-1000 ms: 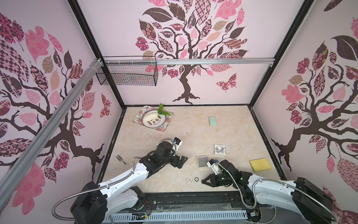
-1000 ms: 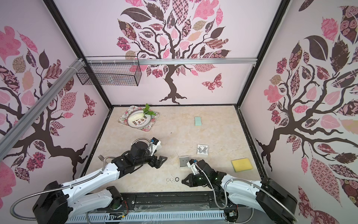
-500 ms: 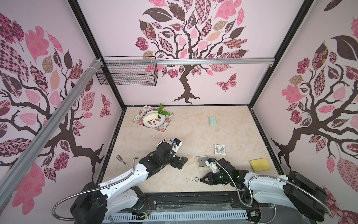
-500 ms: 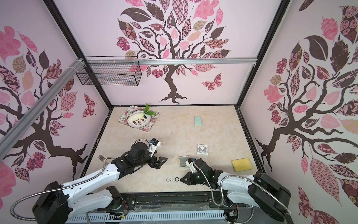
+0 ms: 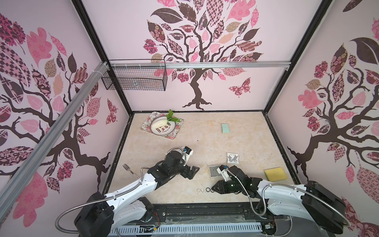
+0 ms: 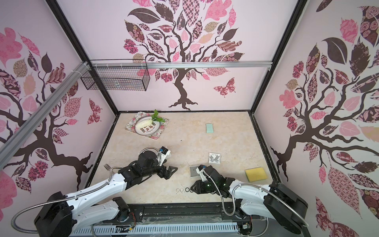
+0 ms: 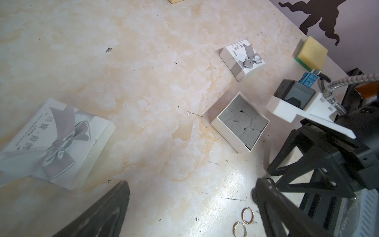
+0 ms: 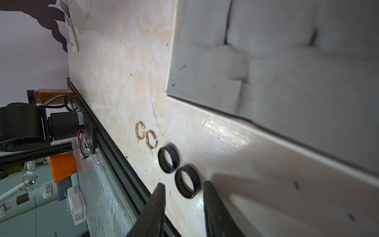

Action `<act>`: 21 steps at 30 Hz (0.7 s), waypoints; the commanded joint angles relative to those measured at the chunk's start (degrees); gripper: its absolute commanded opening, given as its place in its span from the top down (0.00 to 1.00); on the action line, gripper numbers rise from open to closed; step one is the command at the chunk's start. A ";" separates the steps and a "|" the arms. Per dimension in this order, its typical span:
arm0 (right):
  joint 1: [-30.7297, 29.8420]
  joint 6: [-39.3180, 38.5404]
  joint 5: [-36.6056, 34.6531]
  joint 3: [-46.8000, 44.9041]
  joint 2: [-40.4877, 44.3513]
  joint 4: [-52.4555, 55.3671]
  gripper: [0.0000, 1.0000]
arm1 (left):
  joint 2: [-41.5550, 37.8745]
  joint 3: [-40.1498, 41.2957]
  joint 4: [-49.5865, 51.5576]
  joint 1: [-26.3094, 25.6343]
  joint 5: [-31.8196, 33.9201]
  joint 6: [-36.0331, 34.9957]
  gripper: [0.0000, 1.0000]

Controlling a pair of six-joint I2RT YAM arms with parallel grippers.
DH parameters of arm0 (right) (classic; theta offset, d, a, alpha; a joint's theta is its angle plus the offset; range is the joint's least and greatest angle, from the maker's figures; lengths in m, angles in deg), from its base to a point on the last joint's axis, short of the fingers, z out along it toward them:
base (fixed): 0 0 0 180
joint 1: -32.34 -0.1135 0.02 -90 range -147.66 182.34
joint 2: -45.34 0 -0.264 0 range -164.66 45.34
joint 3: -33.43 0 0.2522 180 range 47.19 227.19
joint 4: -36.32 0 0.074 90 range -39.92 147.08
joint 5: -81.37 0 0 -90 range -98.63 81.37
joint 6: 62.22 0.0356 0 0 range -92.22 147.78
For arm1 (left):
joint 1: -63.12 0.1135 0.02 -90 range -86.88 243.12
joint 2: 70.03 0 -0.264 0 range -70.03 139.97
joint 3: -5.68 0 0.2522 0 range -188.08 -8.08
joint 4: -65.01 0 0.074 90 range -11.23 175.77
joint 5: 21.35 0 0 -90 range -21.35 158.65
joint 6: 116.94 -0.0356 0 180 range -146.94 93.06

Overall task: Take the rings out of the lift-off lid box
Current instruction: Place the ring at the center of the board, then pick up the jewelry box from the center of the board.

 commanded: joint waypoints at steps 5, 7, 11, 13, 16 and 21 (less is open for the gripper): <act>-0.13 -2.52 -6.54 9.30 8.86 24.80 0.29 | -0.81 0.68 0.16 0.33 -0.30 -0.55 0.02; -0.12 -2.92 -9.08 11.69 11.12 30.79 0.00 | -1.55 0.53 0.95 0.32 0.06 -0.72 0.02; 0.03 -3.64 -16.75 15.25 14.57 36.59 0.00 | -3.02 0.37 1.75 0.42 0.25 -0.77 0.02; 1.90 -5.62 -19.19 16.74 13.54 37.27 0.00 | -3.16 0.46 1.86 0.42 0.25 -0.72 0.02; 5.40 -8.40 -21.18 18.02 9.33 34.79 0.00 | -2.92 0.39 1.76 0.42 0.24 -0.71 0.02; 8.07 -11.56 -24.56 20.07 0.79 28.36 0.09 | -2.66 0.46 1.79 0.36 0.12 -0.46 0.02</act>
